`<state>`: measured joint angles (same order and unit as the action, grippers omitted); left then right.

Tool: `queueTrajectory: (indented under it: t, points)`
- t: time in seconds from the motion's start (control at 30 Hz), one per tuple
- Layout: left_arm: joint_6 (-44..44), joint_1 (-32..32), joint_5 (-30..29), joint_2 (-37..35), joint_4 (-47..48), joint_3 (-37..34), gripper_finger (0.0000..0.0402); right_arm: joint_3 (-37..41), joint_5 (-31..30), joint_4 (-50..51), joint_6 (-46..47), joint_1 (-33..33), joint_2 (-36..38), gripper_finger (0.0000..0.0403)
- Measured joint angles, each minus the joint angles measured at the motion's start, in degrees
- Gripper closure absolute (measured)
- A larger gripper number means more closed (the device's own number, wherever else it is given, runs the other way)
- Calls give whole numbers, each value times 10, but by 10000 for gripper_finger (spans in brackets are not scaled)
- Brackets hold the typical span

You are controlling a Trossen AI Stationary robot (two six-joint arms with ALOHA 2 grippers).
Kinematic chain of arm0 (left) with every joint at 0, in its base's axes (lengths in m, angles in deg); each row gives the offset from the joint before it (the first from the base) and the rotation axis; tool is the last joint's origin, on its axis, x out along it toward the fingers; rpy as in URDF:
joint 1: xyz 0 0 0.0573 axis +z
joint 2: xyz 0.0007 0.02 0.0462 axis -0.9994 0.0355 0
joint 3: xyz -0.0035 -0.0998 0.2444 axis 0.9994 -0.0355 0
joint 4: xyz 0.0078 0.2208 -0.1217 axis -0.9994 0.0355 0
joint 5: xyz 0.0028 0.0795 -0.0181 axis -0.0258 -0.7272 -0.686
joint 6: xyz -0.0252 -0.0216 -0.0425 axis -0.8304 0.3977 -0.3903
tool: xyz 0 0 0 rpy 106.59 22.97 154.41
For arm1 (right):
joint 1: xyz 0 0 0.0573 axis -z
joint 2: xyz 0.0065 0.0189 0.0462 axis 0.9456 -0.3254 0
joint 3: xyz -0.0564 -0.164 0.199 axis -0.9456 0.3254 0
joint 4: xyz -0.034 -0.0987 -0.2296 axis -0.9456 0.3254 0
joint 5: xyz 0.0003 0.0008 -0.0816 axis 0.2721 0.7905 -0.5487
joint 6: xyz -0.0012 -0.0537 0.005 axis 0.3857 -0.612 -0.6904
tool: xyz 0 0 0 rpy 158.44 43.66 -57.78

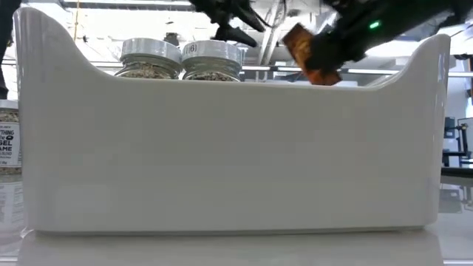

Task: Sort spices by type
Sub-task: Put the orange seasoning pack into the white bin

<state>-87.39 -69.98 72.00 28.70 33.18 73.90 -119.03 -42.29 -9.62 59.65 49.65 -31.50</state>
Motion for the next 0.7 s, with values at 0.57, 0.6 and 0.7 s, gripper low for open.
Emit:
queueTrajectory:
  t: [0.57, 0.6, 0.7]
  points:
    - [183, -135, -96, -53, -322, -238, 260, 0, 185, 568, 477, -181, 428, 346]
    - [188, -142, -87, -53, -380, -256, 260, 0, 188, 575, 476, -194, 441, 347]
    - [203, -159, -79, -54, -508, -297, 260, -1, 191, 571, 474, -227, 462, 348]
